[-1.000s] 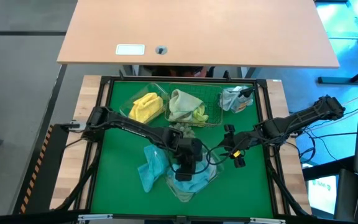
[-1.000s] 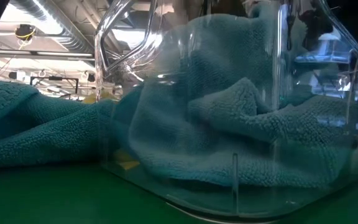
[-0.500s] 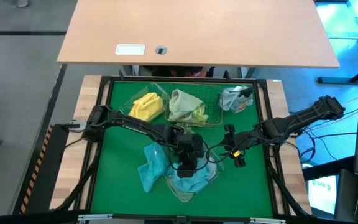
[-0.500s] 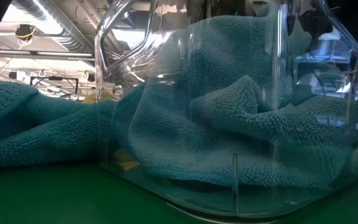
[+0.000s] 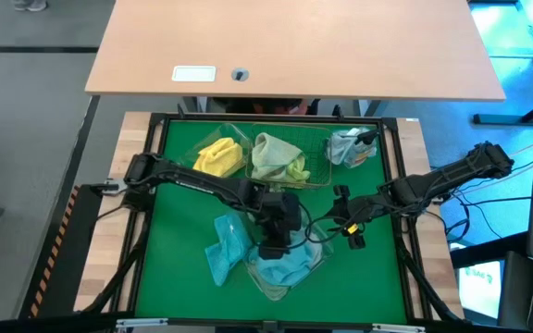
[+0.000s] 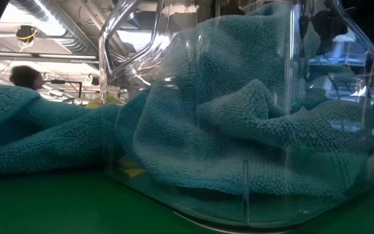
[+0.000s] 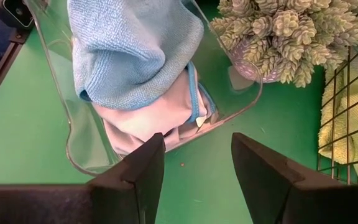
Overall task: Sort microfiber towel by color & place in baskets
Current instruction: Put the light blue microfiber towel into the bottom transparent bin
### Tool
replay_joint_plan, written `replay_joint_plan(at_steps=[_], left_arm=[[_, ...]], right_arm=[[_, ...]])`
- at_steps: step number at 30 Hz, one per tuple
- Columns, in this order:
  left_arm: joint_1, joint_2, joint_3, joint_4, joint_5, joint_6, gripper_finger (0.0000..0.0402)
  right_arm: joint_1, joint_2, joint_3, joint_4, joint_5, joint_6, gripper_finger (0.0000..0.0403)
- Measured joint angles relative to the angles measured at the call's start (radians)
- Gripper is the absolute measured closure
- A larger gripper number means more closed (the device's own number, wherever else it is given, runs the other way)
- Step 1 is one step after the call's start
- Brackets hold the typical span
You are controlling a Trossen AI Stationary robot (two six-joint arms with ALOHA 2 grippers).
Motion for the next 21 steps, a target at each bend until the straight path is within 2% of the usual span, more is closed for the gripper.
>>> replay_joint_plan(at_steps=[10, 14, 21], left_arm=[[0.006, -0.161, 0.000, -0.083, -0.085, 0.027, 0.0262], [0.006, -0.237, 0.000, -0.138, -0.199, 0.067, 0.0262], [0.018, -0.392, 0.000, -0.145, -0.400, 0.173, 0.0262]], right_arm=[[0.000, 0.000, 0.000, 0.000, 0.000, 0.000, 0.0217], [0.000, 0.000, 0.006, -0.002, 0.006, -0.002, 0.0217], [0.000, 0.000, 0.147, -0.009, 0.132, -0.109, 0.0217]])
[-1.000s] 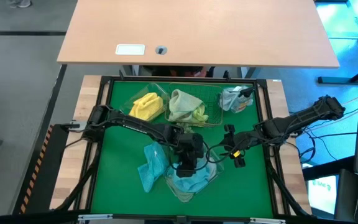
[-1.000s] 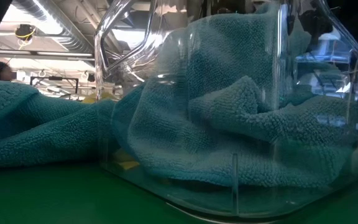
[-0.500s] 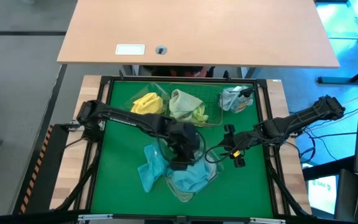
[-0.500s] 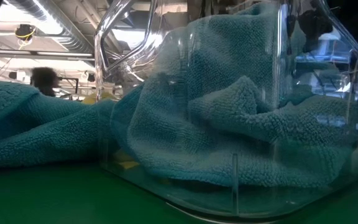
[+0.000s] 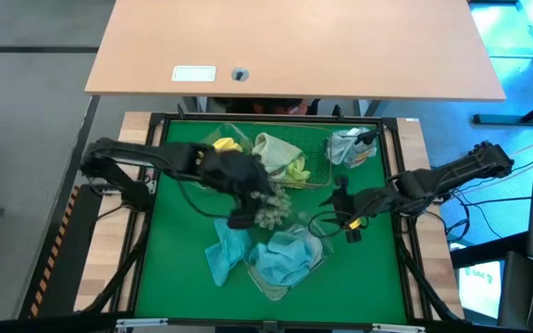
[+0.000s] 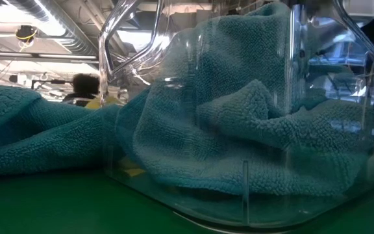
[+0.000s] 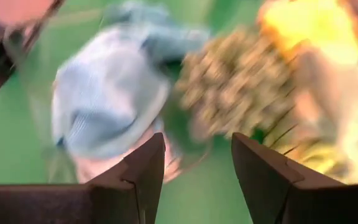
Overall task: Sort microfiber towel by color & place in baskets
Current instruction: Put the light blue microfiber towel into the bottom transparent bin
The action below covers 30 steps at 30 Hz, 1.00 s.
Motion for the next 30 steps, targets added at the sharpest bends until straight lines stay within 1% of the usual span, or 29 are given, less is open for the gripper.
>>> replay_joint_plan(at_steps=[5, 8, 10, 13, 15, 17, 20, 22, 24, 30], left_arm=[[0.008, -0.110, 0.000, -0.006, -0.065, 0.054, 0.0262], [-0.003, -0.166, -0.015, -0.008, -0.113, 0.080, 0.0262], [-0.009, -0.202, -0.047, -0.005, -0.137, 0.087, 0.0262], [-0.014, -0.239, -0.121, 0.014, -0.145, 0.085, 0.0262], [-0.015, -0.261, -0.182, 0.032, -0.149, 0.079, 0.0262], [-0.015, -0.282, -0.244, 0.073, -0.151, 0.070, 0.0262], [-0.011, -0.301, -0.333, 0.130, -0.153, 0.059, 0.0262], [-0.010, -0.305, -0.383, 0.159, -0.153, 0.057, 0.0262], [-0.010, -0.306, -0.416, 0.197, -0.153, 0.055, 0.0262], [-0.010, -0.306, -0.461, 0.225, -0.147, 0.052, 0.0262]], right_arm=[[-0.024, 0.000, 0.172, -0.105, 0.168, -0.041, 0.0217], [-0.085, 0.000, 0.278, -0.203, 0.235, -0.042, 0.0217], [-0.148, 0.000, 0.341, -0.262, 0.245, -0.042, 0.0217], [-0.263, 0.000, 0.409, -0.339, 0.236, -0.042, 0.0217], [-0.346, 0.000, 0.431, -0.387, 0.219, -0.042, 0.0217], [-0.422, 0.000, 0.435, -0.440, 0.177, -0.043, 0.0217], [-0.505, 0.002, 0.434, -0.557, 0.081, -0.052, 0.0217], [-0.534, 0.014, 0.422, -0.603, 0.024, -0.053, 0.0217], [-0.540, 0.018, 0.389, -0.623, -0.014, -0.054, 0.0217], [-0.536, 0.032, 0.250, -0.609, 0.002, -0.078, 0.0217]])
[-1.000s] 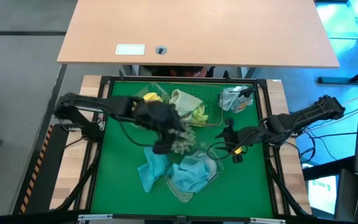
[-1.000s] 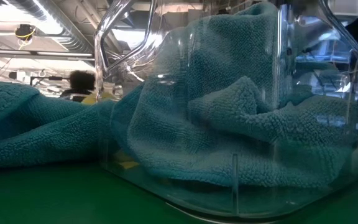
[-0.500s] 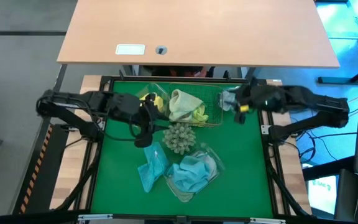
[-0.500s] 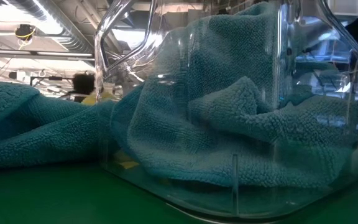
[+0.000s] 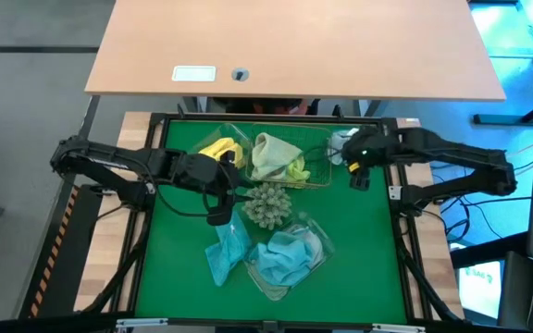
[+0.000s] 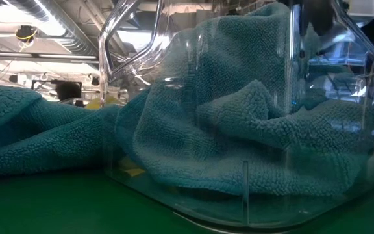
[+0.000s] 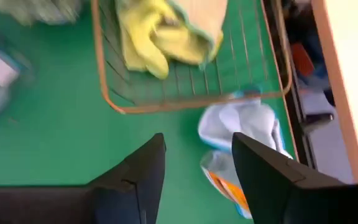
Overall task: Sort microfiber towel by color & place in baskets
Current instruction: Put the light blue microfiber towel into the bottom transparent bin
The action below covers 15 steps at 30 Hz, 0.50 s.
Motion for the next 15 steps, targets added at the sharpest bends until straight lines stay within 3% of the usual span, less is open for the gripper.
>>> replay_joint_plan(at_steps=[10, 15], left_arm=[[0.000, 0.000, -0.001, 0.035, 0.000, 0.000, 0.0262], [-0.002, 0.000, -0.001, 0.037, 0.001, 0.000, 0.0262]], right_arm=[[0.000, 0.004, -0.272, 0.214, 0.124, -0.033, 0.0217], [0.000, 0.004, -0.386, 0.344, 0.197, -0.148, 0.0217]])
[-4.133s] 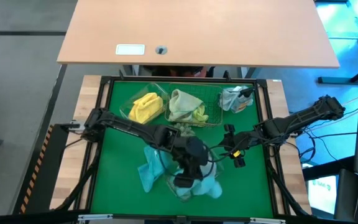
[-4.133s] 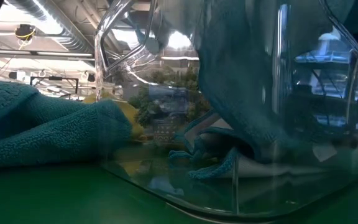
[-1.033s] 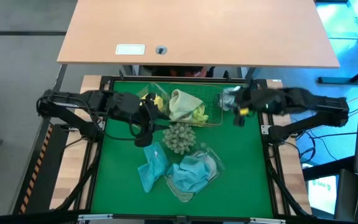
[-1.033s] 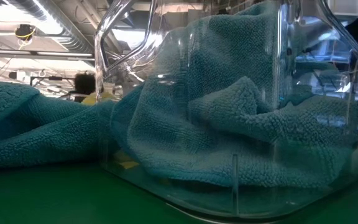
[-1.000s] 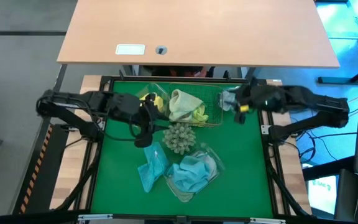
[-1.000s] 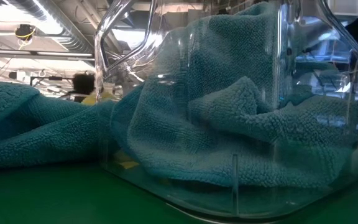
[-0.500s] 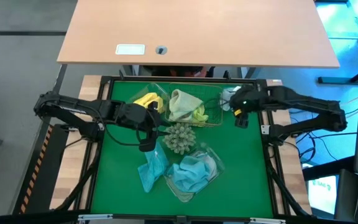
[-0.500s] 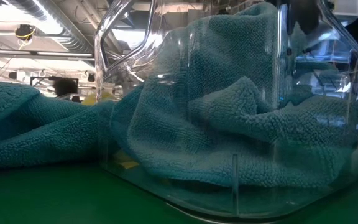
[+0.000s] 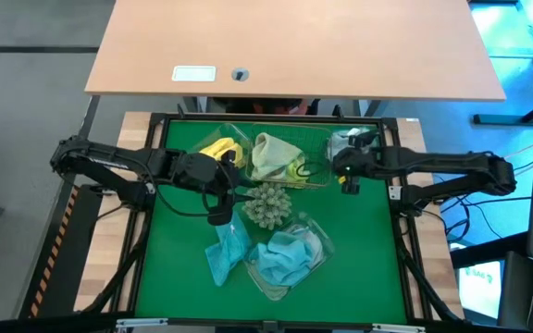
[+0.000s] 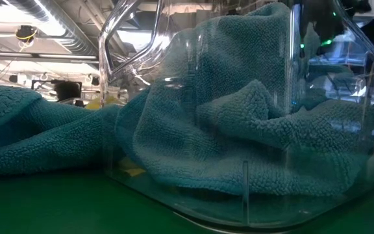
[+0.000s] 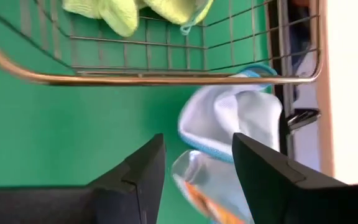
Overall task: Sort microfiber towel by color & place in baskets
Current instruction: Put the light blue microfiber towel into the bottom transparent bin
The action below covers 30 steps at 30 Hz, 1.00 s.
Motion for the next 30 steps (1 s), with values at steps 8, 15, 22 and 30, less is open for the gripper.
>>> replay_joint_plan(at_steps=[8, 15, 22, 30], left_arm=[[-0.001, 0.000, 0.000, 0.006, 0.000, 0.000, 0.0262], [-0.001, 0.000, 0.000, 0.007, 0.000, 0.000, 0.0262], [-0.001, 0.000, 0.000, 0.007, 0.000, 0.000, 0.0262], [-0.001, 0.000, 0.000, 0.007, 0.000, 0.000, 0.0262]], right_arm=[[0.000, 0.000, -0.125, 0.165, 0.037, -0.033, 0.0217], [0.000, 0.000, -0.210, 0.297, 0.054, -0.061, 0.0217], [-0.001, 0.000, -0.275, 0.365, 0.140, -0.065, 0.0217], [0.000, 0.000, -0.332, 0.434, 0.143, -0.108, 0.0217]])
